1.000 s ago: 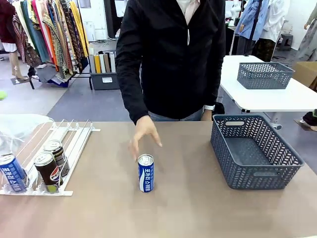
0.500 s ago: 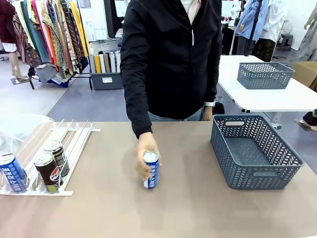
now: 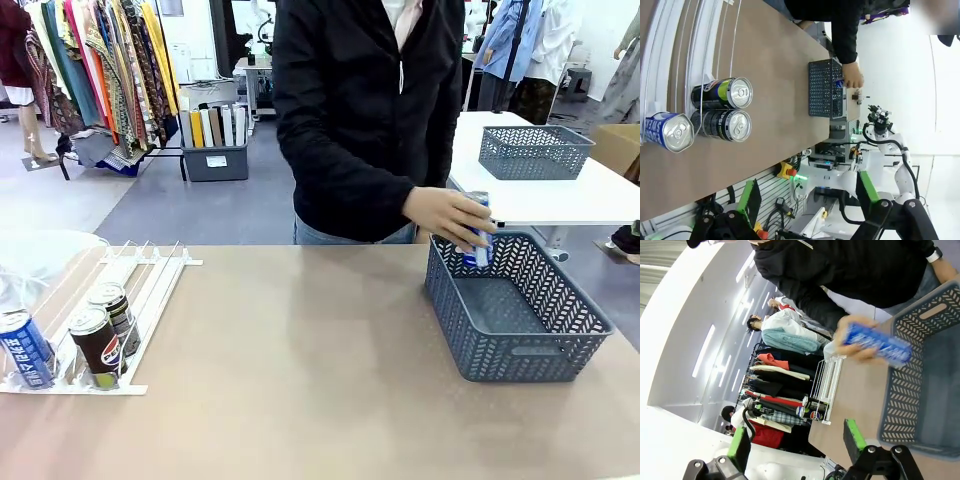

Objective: Retrieve and store the cans from the dispenser.
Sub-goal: Pick up the last remaining can from one row of the Automatic Can Dispenser and place it in the middle of the table.

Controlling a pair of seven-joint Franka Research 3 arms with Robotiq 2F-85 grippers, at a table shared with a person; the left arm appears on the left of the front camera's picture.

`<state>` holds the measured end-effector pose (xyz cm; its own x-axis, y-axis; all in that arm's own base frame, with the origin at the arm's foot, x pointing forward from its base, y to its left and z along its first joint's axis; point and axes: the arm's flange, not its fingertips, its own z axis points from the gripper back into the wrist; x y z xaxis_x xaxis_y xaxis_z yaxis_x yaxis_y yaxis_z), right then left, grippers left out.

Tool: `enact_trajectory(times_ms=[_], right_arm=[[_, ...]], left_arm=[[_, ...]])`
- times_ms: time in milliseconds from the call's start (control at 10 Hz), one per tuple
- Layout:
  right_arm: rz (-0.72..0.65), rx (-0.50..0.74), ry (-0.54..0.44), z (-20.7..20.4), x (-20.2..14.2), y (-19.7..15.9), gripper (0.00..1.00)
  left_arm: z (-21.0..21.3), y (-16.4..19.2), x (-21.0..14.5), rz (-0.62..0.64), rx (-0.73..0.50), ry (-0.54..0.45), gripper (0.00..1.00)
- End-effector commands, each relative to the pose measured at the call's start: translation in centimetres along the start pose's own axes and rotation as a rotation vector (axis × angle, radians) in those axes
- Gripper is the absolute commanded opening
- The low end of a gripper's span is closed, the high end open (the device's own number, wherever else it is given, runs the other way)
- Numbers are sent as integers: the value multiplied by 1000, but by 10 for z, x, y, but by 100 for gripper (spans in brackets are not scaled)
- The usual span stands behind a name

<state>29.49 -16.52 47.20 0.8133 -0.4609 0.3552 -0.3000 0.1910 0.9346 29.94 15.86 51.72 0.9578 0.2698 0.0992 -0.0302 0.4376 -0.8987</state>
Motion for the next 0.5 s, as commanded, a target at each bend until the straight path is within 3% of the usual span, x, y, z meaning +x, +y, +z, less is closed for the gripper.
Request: enact_trajectory(times_ms=[0, 400], right_arm=[[-2, 12, -7, 0, 2, 4, 100], [-2, 12, -7, 0, 2, 4, 100]], left_arm=[[4, 3, -4, -5, 3, 8, 100], [2, 2, -1, 6, -1, -5, 100]])
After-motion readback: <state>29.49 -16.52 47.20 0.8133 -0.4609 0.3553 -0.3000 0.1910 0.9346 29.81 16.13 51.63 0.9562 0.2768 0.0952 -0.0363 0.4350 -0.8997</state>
